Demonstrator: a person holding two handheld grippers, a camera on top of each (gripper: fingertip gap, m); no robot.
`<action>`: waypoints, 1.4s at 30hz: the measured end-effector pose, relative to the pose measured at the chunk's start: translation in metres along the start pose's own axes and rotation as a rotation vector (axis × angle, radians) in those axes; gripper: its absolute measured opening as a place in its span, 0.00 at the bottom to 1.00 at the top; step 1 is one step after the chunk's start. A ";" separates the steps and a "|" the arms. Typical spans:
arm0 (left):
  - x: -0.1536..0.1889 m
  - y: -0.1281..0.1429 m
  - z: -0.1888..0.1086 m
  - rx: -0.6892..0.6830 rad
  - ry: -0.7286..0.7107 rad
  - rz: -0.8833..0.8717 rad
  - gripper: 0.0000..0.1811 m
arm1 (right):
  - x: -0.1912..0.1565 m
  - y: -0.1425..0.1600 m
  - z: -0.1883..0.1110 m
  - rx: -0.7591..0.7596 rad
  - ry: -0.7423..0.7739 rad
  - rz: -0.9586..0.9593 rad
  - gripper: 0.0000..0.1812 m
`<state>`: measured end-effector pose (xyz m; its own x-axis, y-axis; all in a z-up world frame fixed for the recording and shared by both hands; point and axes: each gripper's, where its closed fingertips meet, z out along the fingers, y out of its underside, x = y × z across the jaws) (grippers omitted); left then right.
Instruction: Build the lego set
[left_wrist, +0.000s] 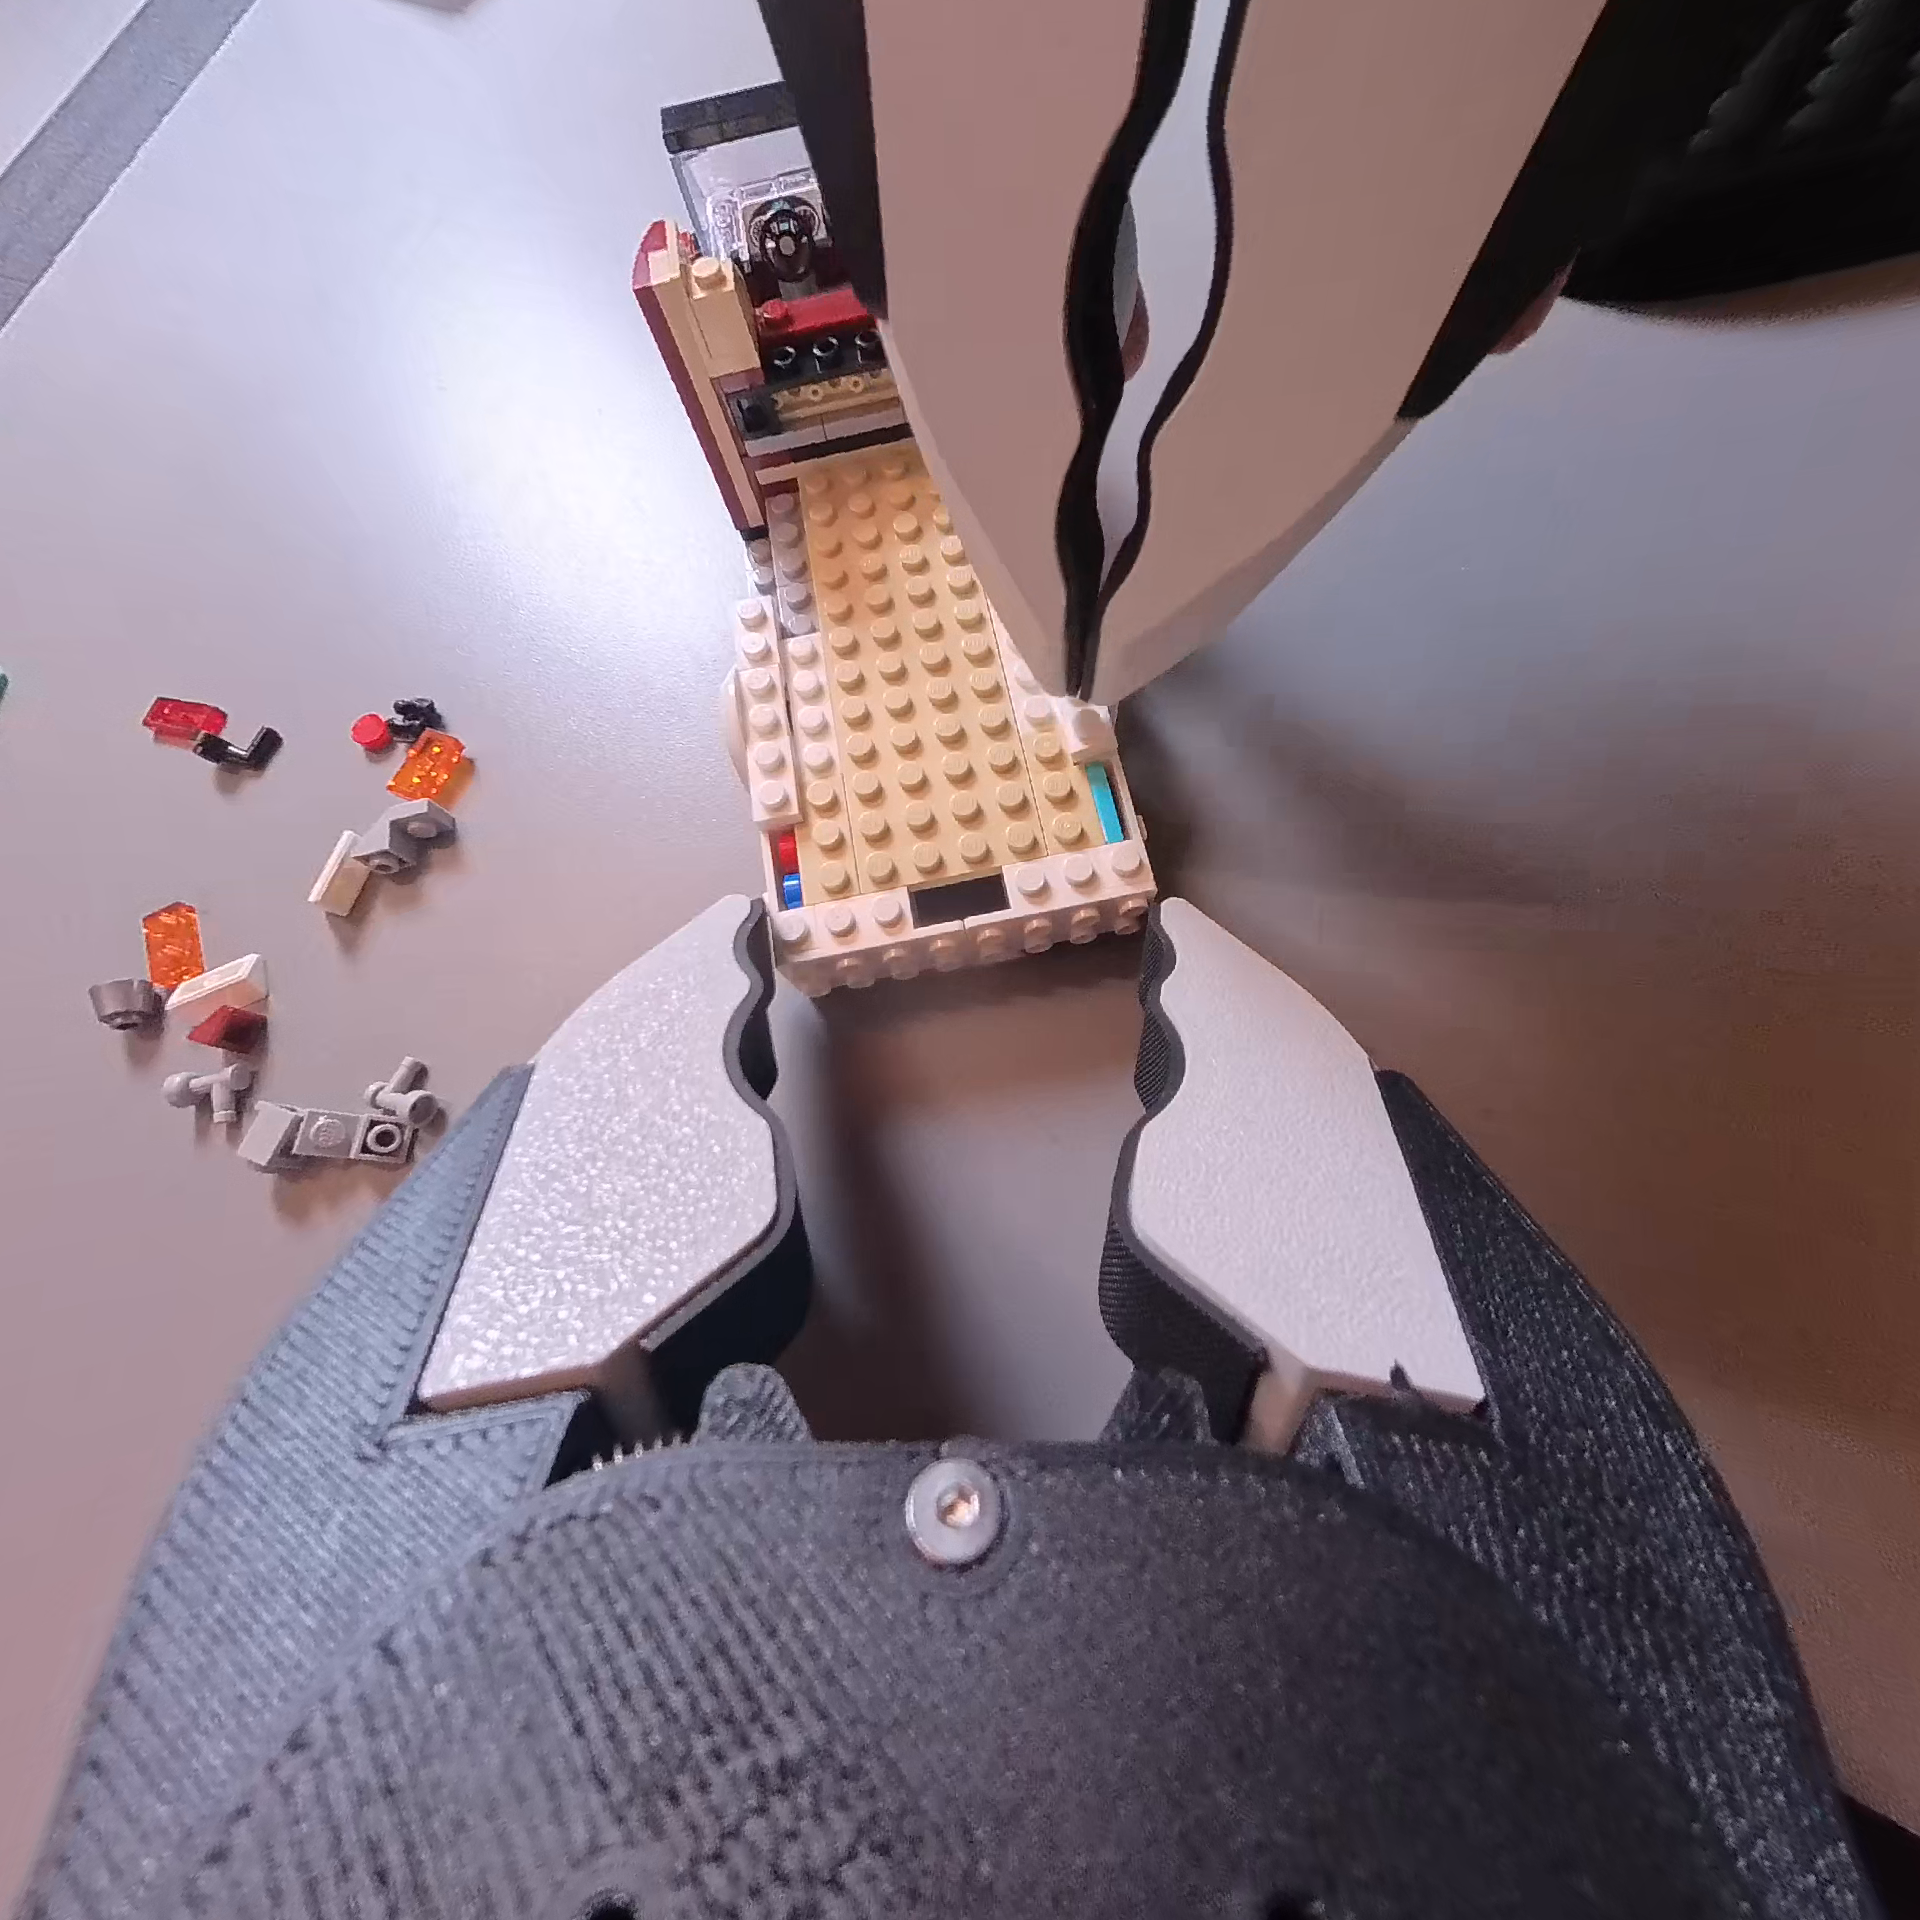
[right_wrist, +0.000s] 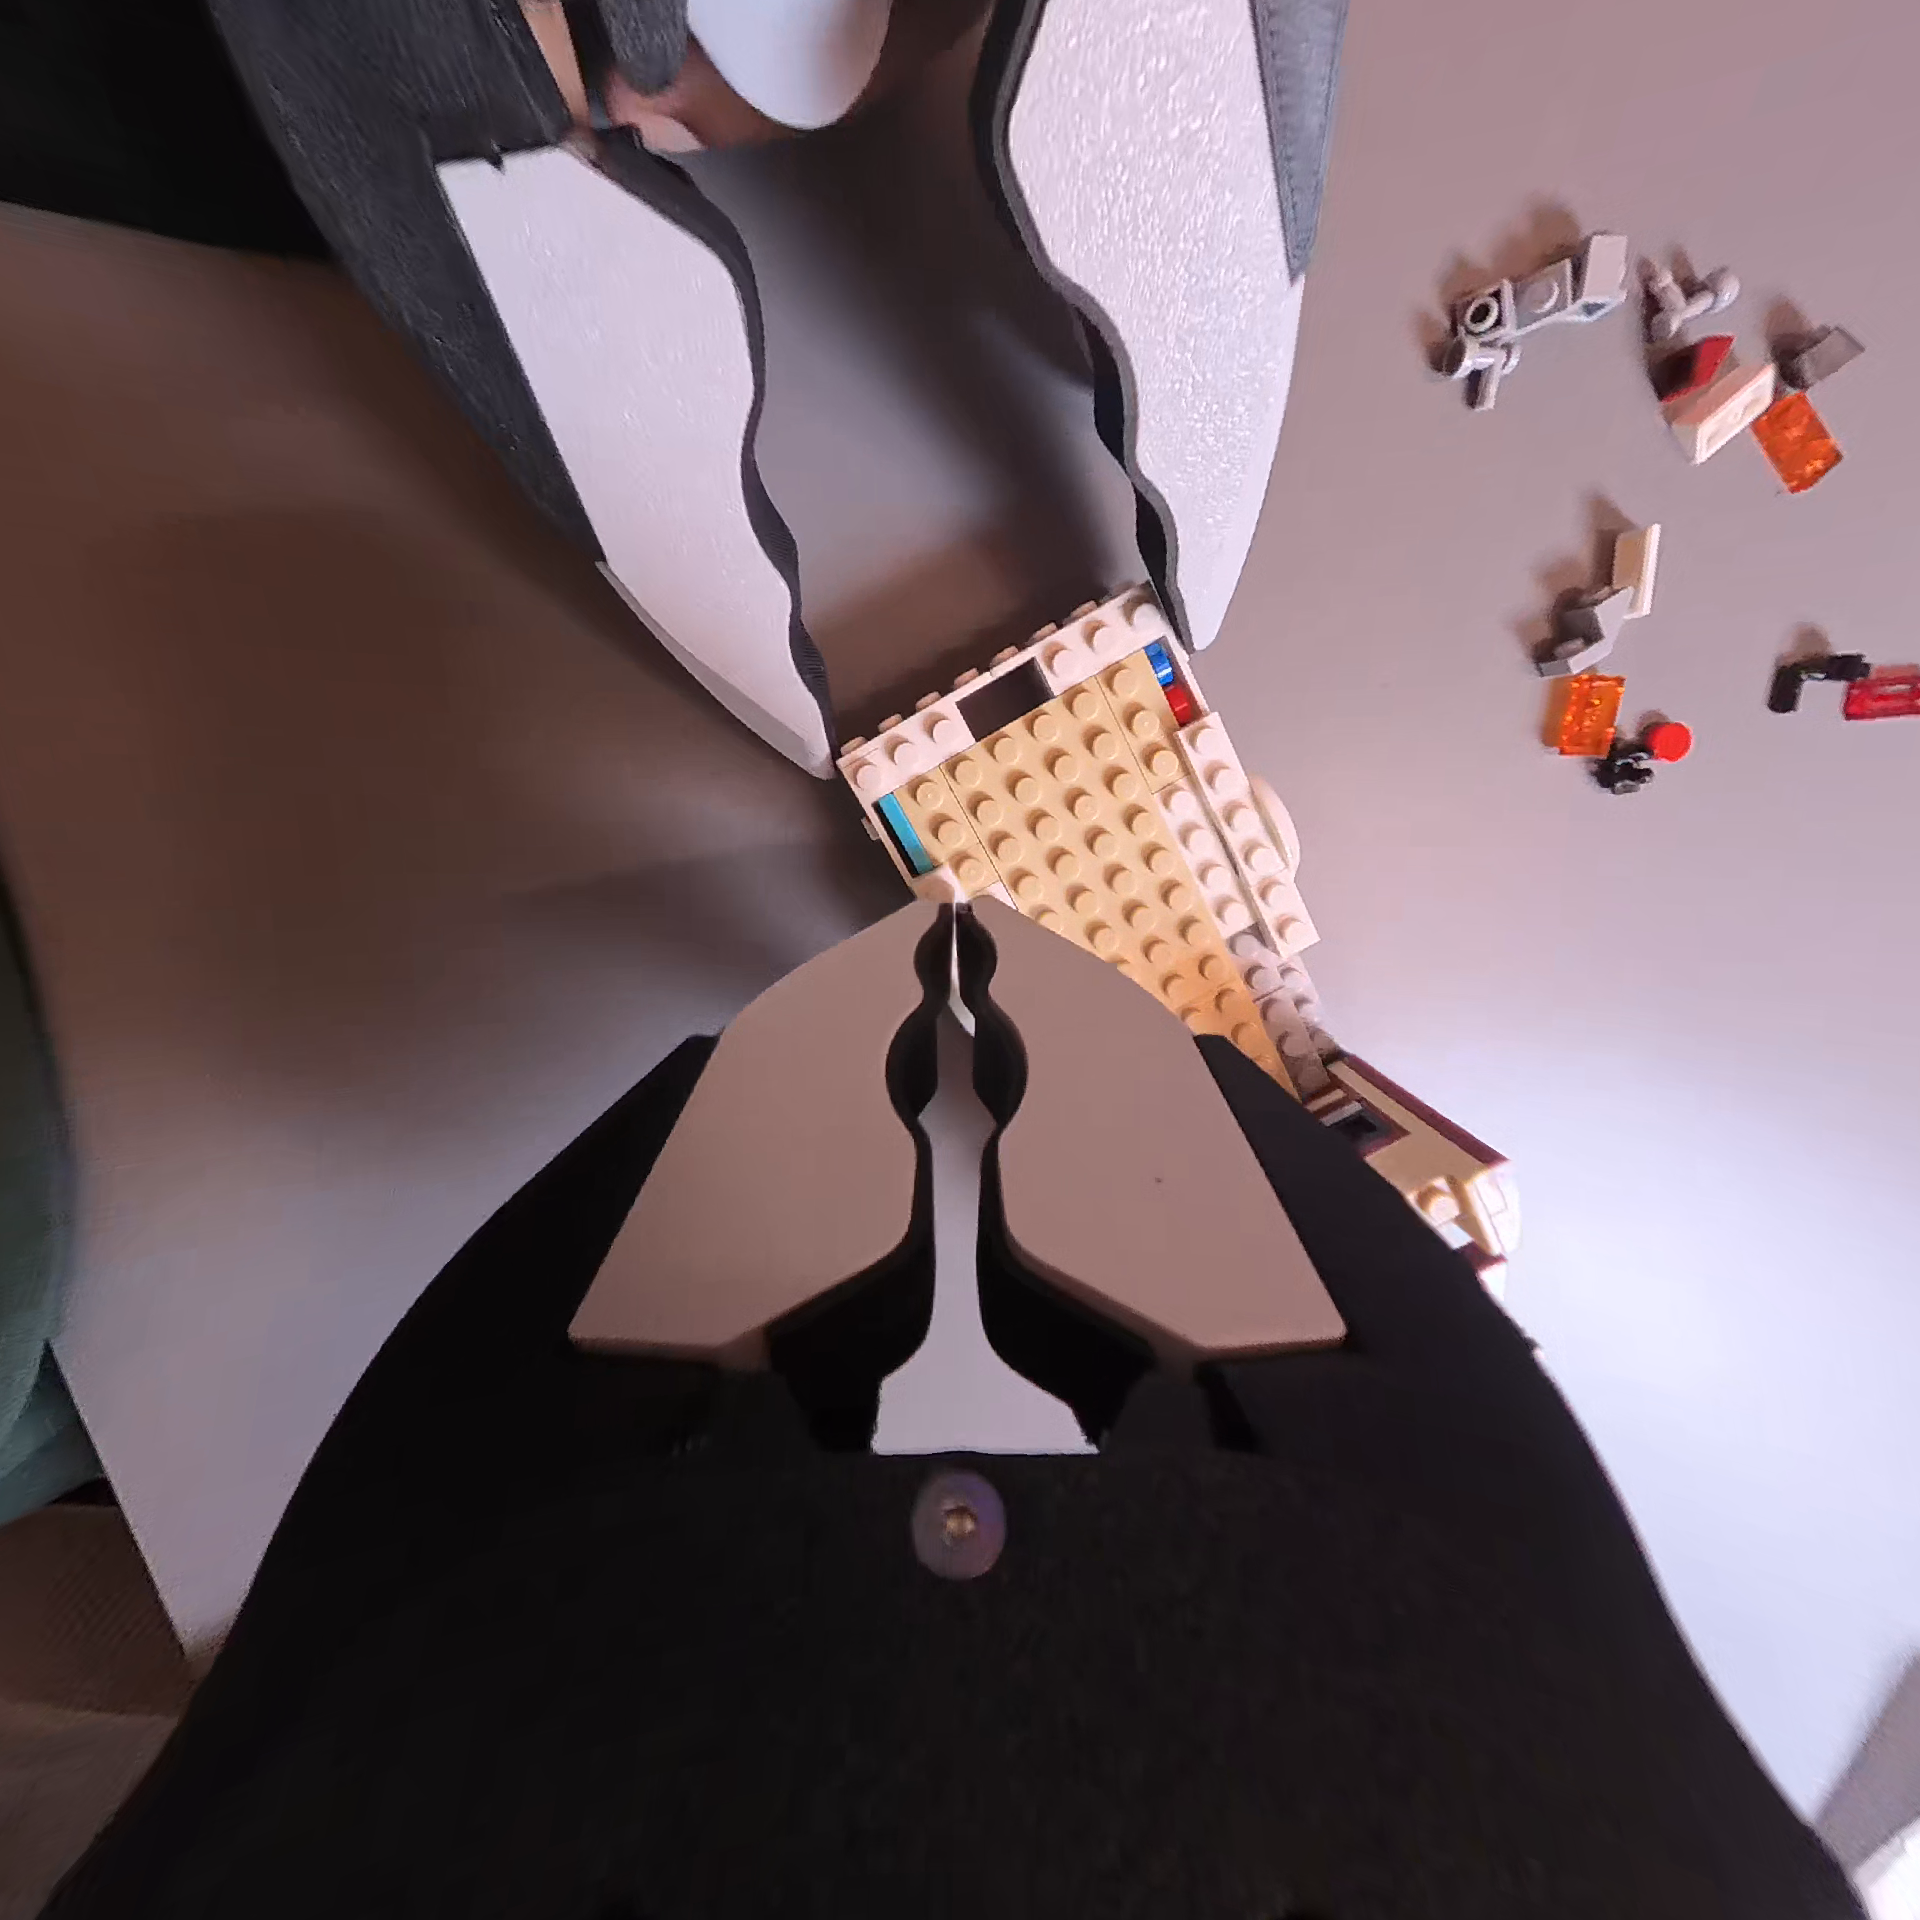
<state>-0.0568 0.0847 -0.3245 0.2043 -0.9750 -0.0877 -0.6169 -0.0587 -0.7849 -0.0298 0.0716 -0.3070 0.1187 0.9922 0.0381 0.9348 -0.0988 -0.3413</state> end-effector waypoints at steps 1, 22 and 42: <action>0.000 0.000 0.000 0.000 0.000 0.000 0.38 | 0.000 0.002 0.002 -0.013 0.007 0.001 0.00; 0.000 0.000 0.000 -0.002 -0.003 -0.006 0.38 | -0.001 0.003 0.003 -0.040 0.020 0.061 0.00; -0.001 0.000 0.001 -0.001 -0.006 -0.005 0.38 | -0.001 -0.005 -0.004 0.041 -0.044 0.086 0.00</action>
<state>-0.0564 0.0856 -0.3248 0.2120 -0.9733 -0.0875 -0.6163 -0.0636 -0.7850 -0.0335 0.0705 -0.3011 0.1822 0.9827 -0.0336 0.9071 -0.1812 -0.3799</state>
